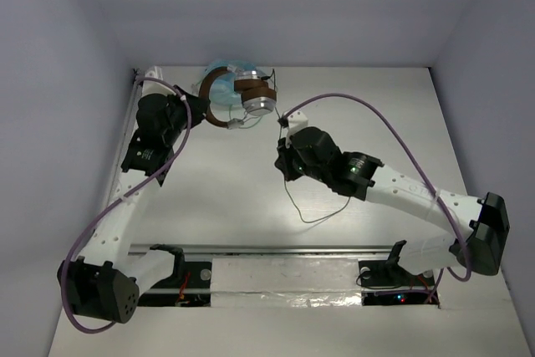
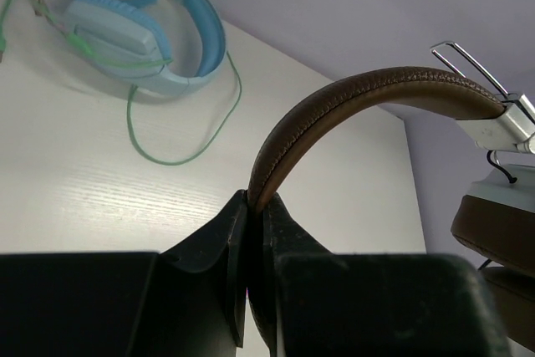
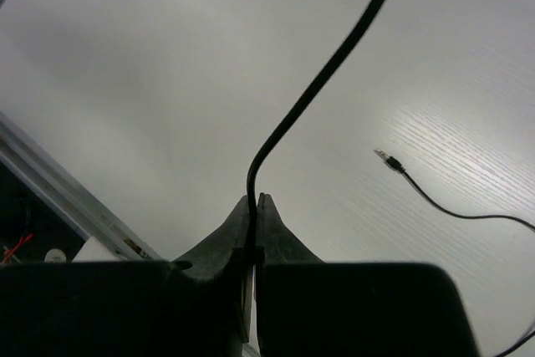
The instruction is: Wrap the headphones
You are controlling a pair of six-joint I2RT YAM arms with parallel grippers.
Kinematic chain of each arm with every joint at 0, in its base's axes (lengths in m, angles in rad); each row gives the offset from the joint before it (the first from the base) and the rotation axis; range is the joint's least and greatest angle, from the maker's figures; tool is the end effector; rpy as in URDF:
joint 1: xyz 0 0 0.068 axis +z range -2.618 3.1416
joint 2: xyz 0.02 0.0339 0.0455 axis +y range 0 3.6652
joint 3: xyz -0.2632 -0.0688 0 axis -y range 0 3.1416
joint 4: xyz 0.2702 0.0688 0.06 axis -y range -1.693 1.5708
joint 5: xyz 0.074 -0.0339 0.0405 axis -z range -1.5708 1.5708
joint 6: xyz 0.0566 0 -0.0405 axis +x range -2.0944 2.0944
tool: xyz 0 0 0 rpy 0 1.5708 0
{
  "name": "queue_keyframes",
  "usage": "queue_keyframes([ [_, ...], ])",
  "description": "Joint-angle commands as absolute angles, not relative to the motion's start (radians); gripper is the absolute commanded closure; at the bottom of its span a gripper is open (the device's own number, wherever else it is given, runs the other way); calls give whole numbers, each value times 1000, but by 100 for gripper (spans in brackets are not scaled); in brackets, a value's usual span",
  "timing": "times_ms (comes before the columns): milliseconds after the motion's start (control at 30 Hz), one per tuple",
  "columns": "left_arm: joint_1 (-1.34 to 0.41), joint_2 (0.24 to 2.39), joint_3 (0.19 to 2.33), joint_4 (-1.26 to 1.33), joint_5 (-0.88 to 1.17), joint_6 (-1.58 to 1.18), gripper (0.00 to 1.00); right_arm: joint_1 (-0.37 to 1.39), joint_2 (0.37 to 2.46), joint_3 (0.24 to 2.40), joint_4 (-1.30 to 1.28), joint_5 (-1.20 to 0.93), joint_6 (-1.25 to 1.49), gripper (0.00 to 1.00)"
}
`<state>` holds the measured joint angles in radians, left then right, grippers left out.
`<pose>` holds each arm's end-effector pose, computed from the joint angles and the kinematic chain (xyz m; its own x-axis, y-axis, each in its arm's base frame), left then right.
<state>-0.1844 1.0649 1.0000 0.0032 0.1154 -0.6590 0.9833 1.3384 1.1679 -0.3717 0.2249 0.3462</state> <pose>0.2897 -0.0607 0.3781 -0.2286 -0.5761 -0.7848 0.1962 0.7623 -0.6168 0.2026 0.2814 0.3163 -0.5084 -0.1667 -0.8448 -0.5666 0.8036 0.1824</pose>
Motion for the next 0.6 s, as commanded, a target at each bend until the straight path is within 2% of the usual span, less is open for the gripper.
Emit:
queue_keyframes([
  [0,-222,1052,957,146,74,-733,100,1063,1312,1225,-368,230,298,100],
  [233,-348,1109,920,192,-151,-730,100,1160,1338,1288,-412,236,287,100],
  [567,-532,1137,857,121,-420,-595,100,1169,1374,1400,-553,258,259,99],
])
